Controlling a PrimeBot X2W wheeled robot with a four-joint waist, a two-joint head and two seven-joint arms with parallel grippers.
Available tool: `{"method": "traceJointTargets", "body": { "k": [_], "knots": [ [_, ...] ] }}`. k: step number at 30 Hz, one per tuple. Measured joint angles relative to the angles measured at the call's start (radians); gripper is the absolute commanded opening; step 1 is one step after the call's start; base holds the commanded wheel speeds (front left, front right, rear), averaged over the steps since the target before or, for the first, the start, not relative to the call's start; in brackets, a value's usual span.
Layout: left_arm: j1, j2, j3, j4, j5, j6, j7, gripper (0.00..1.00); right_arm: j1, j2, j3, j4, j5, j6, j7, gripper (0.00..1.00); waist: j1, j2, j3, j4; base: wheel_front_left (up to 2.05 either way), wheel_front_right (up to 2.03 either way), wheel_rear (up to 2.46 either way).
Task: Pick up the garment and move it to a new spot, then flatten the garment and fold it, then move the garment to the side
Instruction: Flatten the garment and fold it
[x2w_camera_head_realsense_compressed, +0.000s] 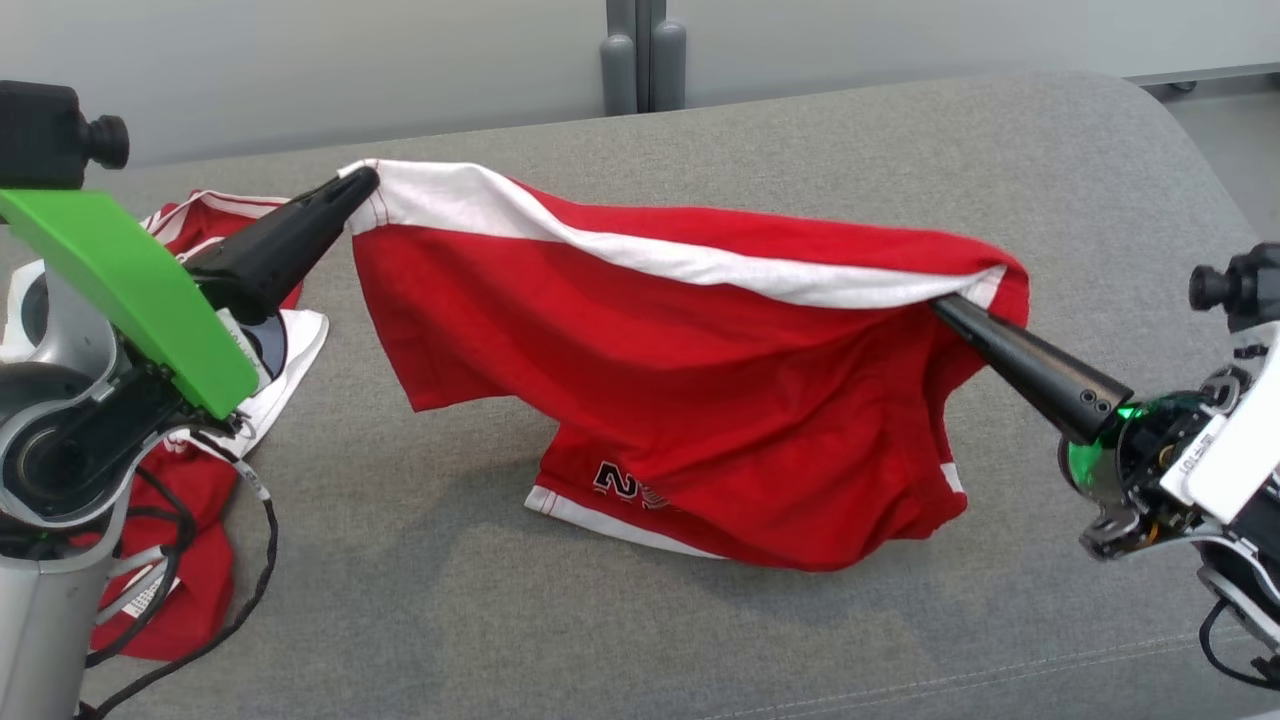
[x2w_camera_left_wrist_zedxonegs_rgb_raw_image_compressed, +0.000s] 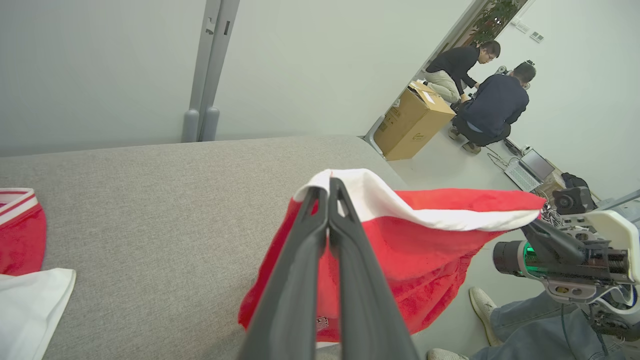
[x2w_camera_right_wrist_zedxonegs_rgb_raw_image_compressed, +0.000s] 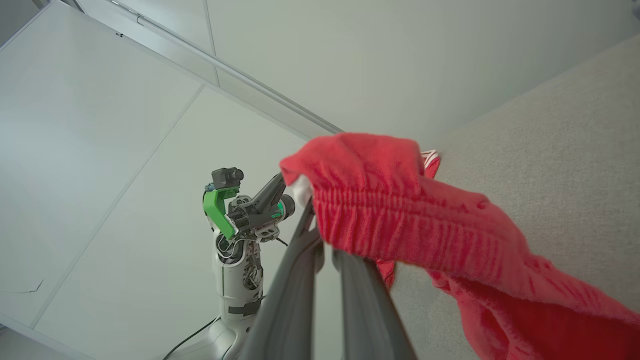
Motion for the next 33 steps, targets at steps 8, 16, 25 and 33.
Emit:
{"method": "traceJointTargets", "body": {
  "k": [8,16,25,33],
  "knots": [
    [0.043,-0.072,-0.079,0.068,-0.023,0.035,0.023,0.00,0.034,0.034,0.039,0.127,0.035,-0.055,0.033,0.00,0.0000,0.0000,0.064,-0.003,0.00,0.00,0.00],
    [0.041,-0.072,-0.113,0.124,0.029,0.038,0.023,0.00,-0.055,0.093,0.041,0.235,-0.020,-0.072,0.018,0.00,0.0000,0.0000,0.147,-0.010,0.00,0.00,0.00],
    [0.012,-0.089,-0.099,0.183,0.061,0.030,-0.021,0.00,-0.115,0.134,0.060,0.381,-0.126,-0.070,-0.017,0.92,0.0000,0.0000,0.219,-0.046,0.00,0.00,0.00],
    [0.007,-0.112,-0.105,0.227,0.061,0.006,-0.047,0.00,-0.145,0.170,0.086,0.465,-0.244,-0.051,-0.079,1.00,0.0000,0.0000,0.226,-0.066,0.00,0.00,0.00]
  ]
}}
